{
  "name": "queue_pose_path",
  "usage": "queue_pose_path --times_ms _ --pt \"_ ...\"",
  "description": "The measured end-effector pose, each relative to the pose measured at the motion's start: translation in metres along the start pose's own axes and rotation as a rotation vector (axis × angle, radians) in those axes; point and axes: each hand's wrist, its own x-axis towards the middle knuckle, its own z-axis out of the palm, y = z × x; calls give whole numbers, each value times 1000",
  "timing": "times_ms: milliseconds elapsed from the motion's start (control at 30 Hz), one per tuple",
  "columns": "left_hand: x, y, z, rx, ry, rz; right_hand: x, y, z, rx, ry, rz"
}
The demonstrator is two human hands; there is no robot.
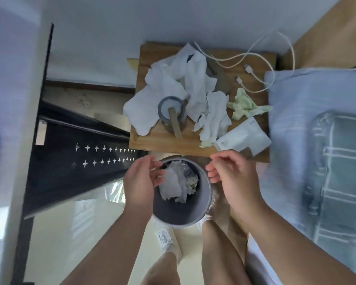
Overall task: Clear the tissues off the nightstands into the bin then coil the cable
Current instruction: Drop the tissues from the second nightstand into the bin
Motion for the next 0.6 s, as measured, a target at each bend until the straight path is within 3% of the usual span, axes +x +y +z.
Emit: queue_pose_path --times_ms 133,233,300,433,600 --pt "13 58 25 26 49 131 27 -59 -10 -17 8 -154" --pt "31 90 40 143 107 249 66 -74 -14 -228 72 -164" --pt "42 99 45 319 94 359 89 -73 -14 -366 83 -140" --pt "65 94 47 907 4 521 115 -60 -8 -636 23 -194" --pt "80 75 41 1118 -74 480 133 -45 -2 -898 -61 -239"
